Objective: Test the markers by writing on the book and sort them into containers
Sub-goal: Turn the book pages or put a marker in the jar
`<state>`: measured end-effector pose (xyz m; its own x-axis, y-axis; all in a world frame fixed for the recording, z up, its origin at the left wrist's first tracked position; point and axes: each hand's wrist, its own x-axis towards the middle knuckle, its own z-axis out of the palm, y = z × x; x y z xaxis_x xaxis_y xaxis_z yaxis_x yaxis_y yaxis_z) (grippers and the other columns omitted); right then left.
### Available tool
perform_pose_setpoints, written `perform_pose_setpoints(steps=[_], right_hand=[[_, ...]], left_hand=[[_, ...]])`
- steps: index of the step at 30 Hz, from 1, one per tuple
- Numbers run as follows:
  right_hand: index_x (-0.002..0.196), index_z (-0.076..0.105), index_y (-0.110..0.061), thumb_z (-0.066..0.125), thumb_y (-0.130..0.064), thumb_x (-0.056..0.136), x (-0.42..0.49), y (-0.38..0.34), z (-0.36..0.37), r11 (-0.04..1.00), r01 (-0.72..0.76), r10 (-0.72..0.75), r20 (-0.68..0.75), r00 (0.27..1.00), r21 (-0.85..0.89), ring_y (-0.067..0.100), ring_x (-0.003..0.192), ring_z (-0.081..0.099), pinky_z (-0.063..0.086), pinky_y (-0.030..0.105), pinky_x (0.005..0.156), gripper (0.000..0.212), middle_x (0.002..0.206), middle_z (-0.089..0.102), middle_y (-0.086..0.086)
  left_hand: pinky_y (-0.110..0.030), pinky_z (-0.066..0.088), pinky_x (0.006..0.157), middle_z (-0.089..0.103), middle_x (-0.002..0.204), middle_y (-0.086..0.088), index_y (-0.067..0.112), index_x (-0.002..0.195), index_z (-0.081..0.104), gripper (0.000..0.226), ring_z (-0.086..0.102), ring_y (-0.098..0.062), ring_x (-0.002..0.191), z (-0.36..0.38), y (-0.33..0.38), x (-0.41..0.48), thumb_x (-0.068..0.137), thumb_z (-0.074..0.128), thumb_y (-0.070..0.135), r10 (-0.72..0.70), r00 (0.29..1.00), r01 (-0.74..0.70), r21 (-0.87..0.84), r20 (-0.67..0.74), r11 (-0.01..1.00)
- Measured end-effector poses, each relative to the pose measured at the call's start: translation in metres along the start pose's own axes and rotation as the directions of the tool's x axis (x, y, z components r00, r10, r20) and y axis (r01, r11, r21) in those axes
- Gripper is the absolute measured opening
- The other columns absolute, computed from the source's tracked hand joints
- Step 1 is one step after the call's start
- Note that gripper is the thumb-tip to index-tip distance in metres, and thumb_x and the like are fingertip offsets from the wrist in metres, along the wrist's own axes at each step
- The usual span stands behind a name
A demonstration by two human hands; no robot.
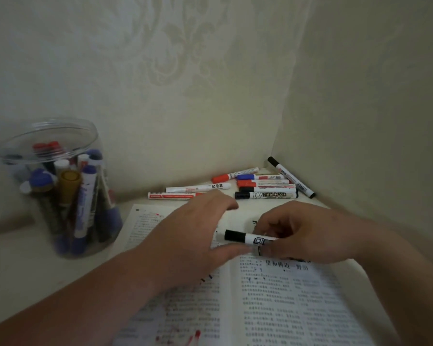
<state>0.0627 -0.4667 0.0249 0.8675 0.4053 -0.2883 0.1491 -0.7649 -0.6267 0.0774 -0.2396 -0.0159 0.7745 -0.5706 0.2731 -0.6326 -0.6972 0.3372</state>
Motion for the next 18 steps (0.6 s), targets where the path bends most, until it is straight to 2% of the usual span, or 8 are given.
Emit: perform_pose_setpoints(steps=[3, 5, 7, 9, 11, 13, 15, 18], right_hand=[[0.097, 0.075, -0.032, 0.075, -0.028, 0.087, -0.002, -0.004, 0.000, 0.994, 0.087, -0.080, -0.111, 0.991, 0.063, 0.013, 0.058, 0.054, 0.041, 0.029, 0.055, 0.011, 0.073, 0.072, 0.004], [0.105, 0.072, -0.027, 0.080, -0.019, 0.084, -0.003, -0.003, -0.003, 0.957, 0.110, -0.071, -0.152, 0.986, 0.269, 0.021, 0.059, 0.057, 0.043, 0.032, 0.053, 0.023, 0.078, 0.074, 0.010], [0.111, 0.069, -0.012, 0.078, -0.010, 0.080, -0.002, 0.001, -0.005, 0.818, 0.142, -0.073, -0.144, 0.987, 0.557, 0.026, 0.060, 0.060, 0.045, 0.030, 0.047, 0.032, 0.086, 0.073, 0.023], [0.107, 0.069, -0.005, 0.071, -0.007, 0.078, 0.003, 0.003, -0.002, 0.659, 0.159, -0.081, -0.141, 0.987, 0.735, 0.026, 0.061, 0.062, 0.048, 0.026, 0.047, 0.030, 0.088, 0.070, 0.027], [0.103, 0.072, -0.005, 0.068, -0.007, 0.078, 0.010, 0.002, 0.007, 0.560, 0.165, -0.081, -0.145, 0.986, 0.812, 0.025, 0.064, 0.064, 0.051, 0.027, 0.053, 0.026, 0.089, 0.070, 0.026], [0.105, 0.073, -0.007, 0.067, -0.007, 0.079, 0.015, 0.000, 0.016, 0.487, 0.174, -0.103, -0.141, 0.985, 0.856, 0.025, 0.072, 0.065, 0.054, 0.029, 0.060, 0.027, 0.095, 0.069, 0.025], [0.109, 0.074, -0.009, 0.069, -0.008, 0.080, 0.017, -0.003, 0.020, 0.438, 0.191, -0.154, -0.136, 0.979, 0.878, 0.025, 0.078, 0.064, 0.053, 0.030, 0.064, 0.029, 0.099, 0.068, 0.024], [0.117, 0.070, -0.008, 0.081, -0.020, 0.077, 0.019, -0.001, 0.022, 0.375, 0.220, -0.270, -0.121, 0.955, 0.901, 0.024, 0.083, 0.062, 0.051, 0.031, 0.067, 0.044, 0.100, 0.067, 0.021]], left_hand=[[-0.015, 0.035, 0.081, 0.048, 0.103, 0.025, 0.036, 0.118, 0.055, 0.029, 0.042, 0.004, 0.096, 0.004, 0.005, 0.004, 0.099, 0.045, 0.055, 0.061, 0.997, -0.062, 0.018, 0.055, 0.998], [-0.021, 0.037, 0.081, 0.053, 0.096, 0.018, 0.032, 0.109, 0.057, 0.026, 0.046, -0.001, 0.090, 0.003, 0.008, 0.007, 0.103, 0.037, 0.048, 0.019, 0.997, -0.019, -0.001, 0.075, 1.000], [-0.023, 0.039, 0.080, 0.057, 0.097, 0.015, 0.030, 0.107, 0.056, 0.026, 0.048, -0.002, 0.088, 0.003, 0.009, 0.009, 0.104, 0.034, 0.045, -0.033, 0.998, 0.034, -0.040, 0.045, 0.999], [-0.021, 0.035, 0.081, 0.056, 0.105, 0.018, 0.032, 0.117, 0.053, 0.023, 0.045, 0.002, 0.092, 0.006, 0.006, 0.009, 0.105, 0.034, 0.040, -0.031, 0.999, 0.031, -0.068, -0.006, 0.997], [-0.021, 0.032, 0.083, 0.050, 0.105, 0.018, 0.033, 0.121, 0.052, 0.021, 0.040, 0.001, 0.095, 0.010, -0.002, 0.007, 0.106, 0.037, 0.032, -0.006, 0.998, 0.002, -0.055, -0.070, 0.998], [-0.022, 0.031, 0.080, 0.043, 0.099, 0.017, 0.028, 0.114, 0.052, 0.015, 0.039, -0.004, 0.093, 0.010, -0.010, 0.006, 0.106, 0.041, 0.024, 0.024, 0.989, -0.025, -0.007, -0.144, 1.000], [-0.023, 0.033, 0.080, 0.045, 0.099, 0.015, 0.025, 0.113, 0.053, 0.014, 0.041, -0.006, 0.093, 0.006, -0.016, 0.005, 0.104, 0.042, 0.020, 0.029, 0.985, -0.029, 0.003, -0.171, 1.000], [-0.025, 0.039, 0.082, 0.055, 0.102, 0.016, 0.030, 0.118, 0.052, 0.020, 0.048, -0.004, 0.095, -0.001, -0.017, 0.002, 0.104, 0.040, 0.036, 0.004, 0.994, -0.011, -0.066, -0.107, 0.998]])
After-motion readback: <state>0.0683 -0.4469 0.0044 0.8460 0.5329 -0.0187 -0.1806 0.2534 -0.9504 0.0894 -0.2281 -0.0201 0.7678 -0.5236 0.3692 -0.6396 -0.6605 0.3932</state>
